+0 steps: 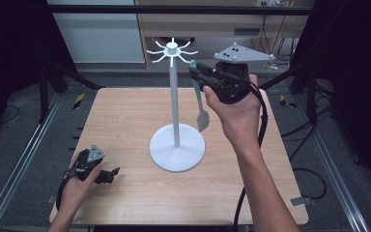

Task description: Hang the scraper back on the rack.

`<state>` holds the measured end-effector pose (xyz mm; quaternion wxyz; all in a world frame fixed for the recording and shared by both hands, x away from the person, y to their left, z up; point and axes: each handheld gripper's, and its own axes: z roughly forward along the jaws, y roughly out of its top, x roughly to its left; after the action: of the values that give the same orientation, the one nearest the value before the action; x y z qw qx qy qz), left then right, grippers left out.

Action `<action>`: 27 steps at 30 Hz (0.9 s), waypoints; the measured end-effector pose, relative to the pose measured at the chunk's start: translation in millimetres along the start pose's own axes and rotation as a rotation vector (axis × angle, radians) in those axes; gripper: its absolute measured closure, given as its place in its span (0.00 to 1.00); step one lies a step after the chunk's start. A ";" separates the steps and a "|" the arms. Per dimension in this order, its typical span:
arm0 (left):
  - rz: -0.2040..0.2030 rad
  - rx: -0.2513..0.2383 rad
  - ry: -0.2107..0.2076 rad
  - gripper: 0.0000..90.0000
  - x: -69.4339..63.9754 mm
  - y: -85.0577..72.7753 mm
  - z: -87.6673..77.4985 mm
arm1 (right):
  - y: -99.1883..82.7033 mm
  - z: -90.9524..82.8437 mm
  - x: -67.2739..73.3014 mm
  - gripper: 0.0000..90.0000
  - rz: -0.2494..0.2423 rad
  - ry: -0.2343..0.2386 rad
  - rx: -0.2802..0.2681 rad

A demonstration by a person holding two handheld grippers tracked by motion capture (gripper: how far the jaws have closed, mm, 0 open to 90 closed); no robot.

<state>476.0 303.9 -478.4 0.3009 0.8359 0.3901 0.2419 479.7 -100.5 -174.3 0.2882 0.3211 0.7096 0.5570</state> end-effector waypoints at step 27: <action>-0.001 -0.001 -0.002 0.04 0.1 0.0 -0.1 | 2.1 18.2 0.2 0.83 0.004 0.010 0.022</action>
<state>476.0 304.0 -478.3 0.3016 0.8359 0.3901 0.2410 493.9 -88.9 -176.2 0.2799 0.3229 0.7166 0.5512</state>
